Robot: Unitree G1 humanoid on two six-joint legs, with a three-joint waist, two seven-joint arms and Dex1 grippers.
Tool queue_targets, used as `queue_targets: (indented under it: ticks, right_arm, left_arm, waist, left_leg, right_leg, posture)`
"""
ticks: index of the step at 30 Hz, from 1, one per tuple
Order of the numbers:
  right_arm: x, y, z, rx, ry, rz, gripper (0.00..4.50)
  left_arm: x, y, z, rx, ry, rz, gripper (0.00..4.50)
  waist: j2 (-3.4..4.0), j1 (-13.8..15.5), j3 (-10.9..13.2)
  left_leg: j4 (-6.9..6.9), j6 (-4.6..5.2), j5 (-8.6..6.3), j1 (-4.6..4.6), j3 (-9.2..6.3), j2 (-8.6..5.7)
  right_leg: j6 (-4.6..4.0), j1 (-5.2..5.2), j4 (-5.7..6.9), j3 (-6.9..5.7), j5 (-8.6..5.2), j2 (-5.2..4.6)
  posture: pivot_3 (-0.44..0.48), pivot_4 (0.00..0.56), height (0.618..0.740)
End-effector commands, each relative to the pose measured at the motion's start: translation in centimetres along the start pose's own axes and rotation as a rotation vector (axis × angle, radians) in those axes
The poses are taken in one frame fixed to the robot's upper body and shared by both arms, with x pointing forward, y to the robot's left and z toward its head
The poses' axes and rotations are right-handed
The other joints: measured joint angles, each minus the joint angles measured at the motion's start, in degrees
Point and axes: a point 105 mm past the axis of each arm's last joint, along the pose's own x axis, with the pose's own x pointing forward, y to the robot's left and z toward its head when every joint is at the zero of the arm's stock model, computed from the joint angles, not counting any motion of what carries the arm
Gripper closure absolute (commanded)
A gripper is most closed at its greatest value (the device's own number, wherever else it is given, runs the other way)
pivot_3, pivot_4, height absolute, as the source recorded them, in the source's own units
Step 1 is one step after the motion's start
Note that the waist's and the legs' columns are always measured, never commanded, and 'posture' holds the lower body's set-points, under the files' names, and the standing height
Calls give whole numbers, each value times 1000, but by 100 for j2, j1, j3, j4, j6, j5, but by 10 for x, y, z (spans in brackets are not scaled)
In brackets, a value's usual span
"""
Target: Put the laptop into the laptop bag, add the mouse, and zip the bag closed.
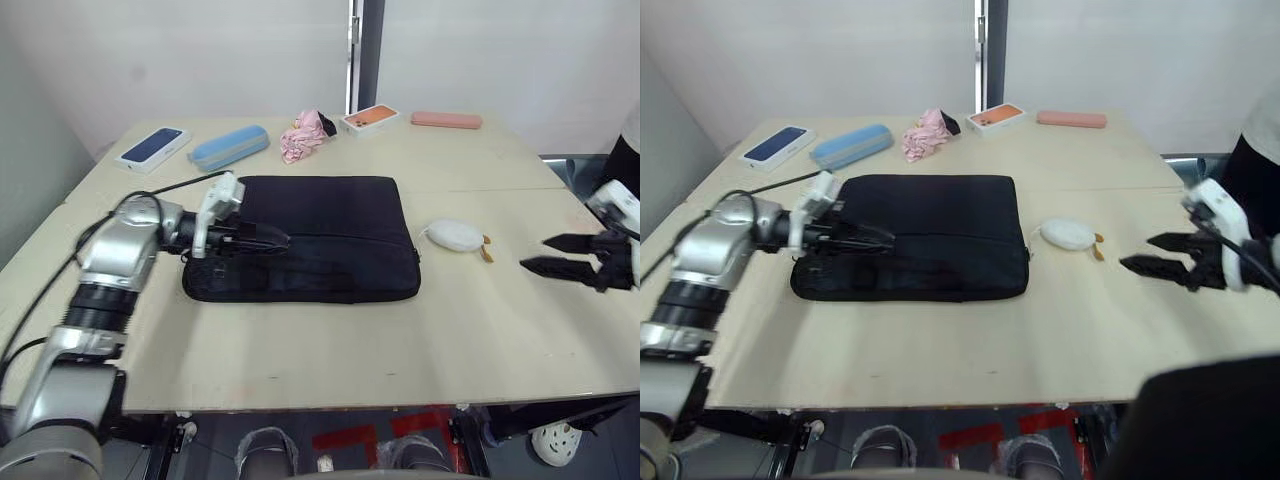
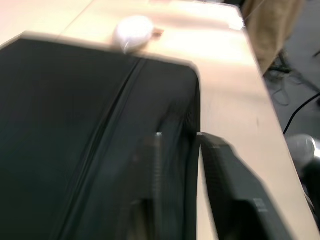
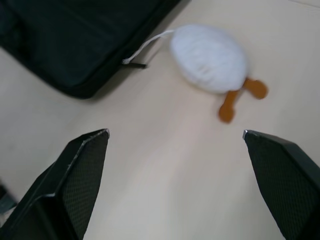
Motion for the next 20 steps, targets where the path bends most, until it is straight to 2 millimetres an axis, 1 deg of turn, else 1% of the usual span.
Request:
queue_targets:
  ticks: [1,2,3,4,5,7,8,10,12,15,20]
  right_arm:
    - [-13,12,15,-60,-98,29,0]
    - [-14,13,14,-56,-105,32,0]
    - [-15,13,13,-53,-114,34,0]
    - [-15,13,13,-52,-119,35,0]
    - [-15,13,13,-50,-122,37,0]
    - [-15,13,14,-48,-132,41,0]
    - [-15,12,14,-47,-135,47,0]
    - [-15,11,14,-46,-139,53,0]
    - [-13,11,14,-47,-140,55,0]
    - [-12,10,13,-48,-143,64,0]
    - [-7,10,16,-56,-153,74,0]
  left_arm:
    - [-33,2,4,-8,9,116,1514]
    - [-40,3,2,-21,12,144,1154]
    - [-54,3,-1,-53,22,188,846]
    - [-64,2,-2,-73,29,216,424]
    - [-78,-1,-6,-114,47,251,76]
    - [-102,-10,-12,-173,78,294,30]
    - [-117,-13,-21,-234,113,343,30]
    - [-134,-16,-29,-284,138,407,30]
    - [-143,-16,-28,-303,115,446,30]
    - [-156,-13,-22,-314,49,520,30]
    - [-161,-10,-25,-294,66,562,30]
  waist:
    - [0,4,0]
    - [-1,5,0]
    - [-1,0,0]
    - [-1,-4,1]
    - [-3,-7,1]
    - [-4,-31,2]
    - [-4,-32,2]
    - [-4,-25,2]
    - [-4,19,2]
    - [-9,74,1]
    - [-11,52,0]
  left_leg:
    - [10,-6,-5,-1,0,-2]
    - [19,-7,-7,1,-1,-2]
    - [27,-9,-8,1,-3,-2]
    - [30,-9,-8,3,-4,-2]
    - [34,-9,-8,5,-4,-1]
    - [37,-11,-9,7,-6,-1]
    - [37,-12,-10,11,-6,0]
    - [35,-13,-11,10,-5,-1]
    - [34,-14,-11,11,-5,-1]
    - [38,-13,-11,11,-10,-1]
    - [41,-13,-11,12,-10,-1]
  right_leg:
    - [0,1,6,1,1,-4]
    - [-1,3,14,2,1,-5]
    - [-3,4,21,2,2,-5]
    - [-3,6,25,4,3,-5]
    - [-3,7,30,4,3,-5]
    - [-3,7,34,5,2,-4]
    - [-1,10,34,5,2,-4]
    - [0,9,31,5,1,-4]
    - [2,10,29,5,0,-5]
    - [0,20,31,-3,1,-9]
    - [-1,23,33,-2,1,-9]
  posture:
    - [0,150,740]
    - [0,150,740]
    - [0,150,740]
    - [0,150,740]
    - [0,150,740]
    - [0,150,740]
    - [0,150,740]
    - [0,150,740]
    - [0,150,740]
    - [0,150,740]
    - [0,150,740]
